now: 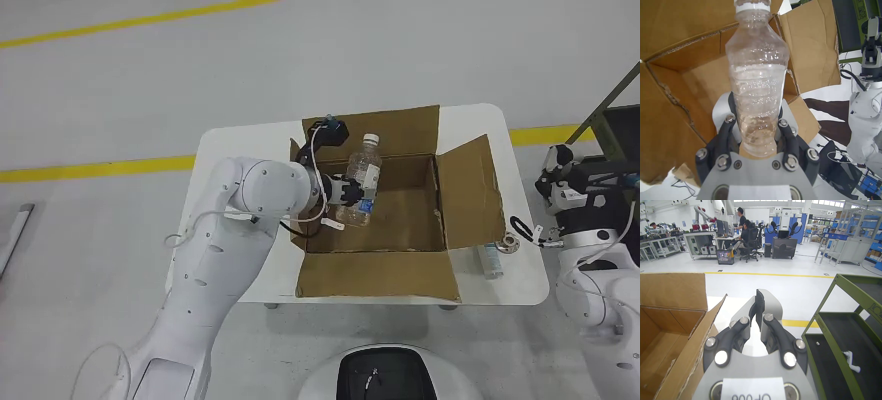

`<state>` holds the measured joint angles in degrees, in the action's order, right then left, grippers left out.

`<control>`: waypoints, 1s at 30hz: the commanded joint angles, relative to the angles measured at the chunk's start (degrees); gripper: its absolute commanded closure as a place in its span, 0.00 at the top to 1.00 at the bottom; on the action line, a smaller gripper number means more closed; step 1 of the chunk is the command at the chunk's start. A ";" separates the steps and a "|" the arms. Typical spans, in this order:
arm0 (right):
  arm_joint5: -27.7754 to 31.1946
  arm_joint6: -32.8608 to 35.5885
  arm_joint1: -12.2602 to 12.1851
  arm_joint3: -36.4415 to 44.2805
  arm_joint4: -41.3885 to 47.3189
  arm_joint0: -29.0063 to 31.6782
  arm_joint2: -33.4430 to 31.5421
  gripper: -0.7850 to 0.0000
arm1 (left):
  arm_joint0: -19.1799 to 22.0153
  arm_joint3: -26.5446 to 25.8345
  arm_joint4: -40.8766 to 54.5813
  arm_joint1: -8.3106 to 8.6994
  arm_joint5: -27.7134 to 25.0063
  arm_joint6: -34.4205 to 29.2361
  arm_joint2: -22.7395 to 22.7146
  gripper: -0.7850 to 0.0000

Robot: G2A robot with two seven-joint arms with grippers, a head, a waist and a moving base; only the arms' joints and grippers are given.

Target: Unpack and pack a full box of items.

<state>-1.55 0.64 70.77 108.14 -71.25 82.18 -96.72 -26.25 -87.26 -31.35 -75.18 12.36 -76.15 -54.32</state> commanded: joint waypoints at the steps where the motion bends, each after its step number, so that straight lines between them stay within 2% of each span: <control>1: 0.00 0.00 0.00 0.00 0.00 0.00 0.00 0.00 | 0.00 0.00 0.00 0.00 0.00 0.00 0.00 0.00; 5: 0.07 -0.13 0.02 0.18 0.22 0.07 0.01 0.00 | -1.46 0.30 1.97 -0.13 0.04 1.18 0.30 0.00; 8: 0.63 -0.50 0.04 0.61 0.68 0.09 -0.10 0.00 | -1.26 1.11 1.02 -0.39 0.23 0.51 2.40 0.00; 12: 0.85 -0.94 0.07 1.19 1.17 0.05 -0.47 0.00 | -0.15 3.54 2.56 -1.10 3.99 0.13 4.14 0.00; 17: 0.92 -1.11 0.13 1.64 1.31 0.05 -0.51 0.00 | 1.70 8.17 2.95 -2.13 11.94 -2.59 7.23 0.00; 22: 0.95 -1.22 0.21 0.67 0.77 -0.07 0.11 0.00 | 4.72 12.62 2.25 -3.29 12.46 -3.30 11.31 0.00; 30: 2.10 -1.29 0.25 2.14 1.94 -0.29 -0.12 0.00 | 5.07 13.03 2.43 -3.42 12.55 -3.22 11.59 0.00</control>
<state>0.21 -0.60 71.02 109.95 -69.65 81.87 -96.79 -21.18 -74.23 -28.93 -78.59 24.92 -79.36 -42.73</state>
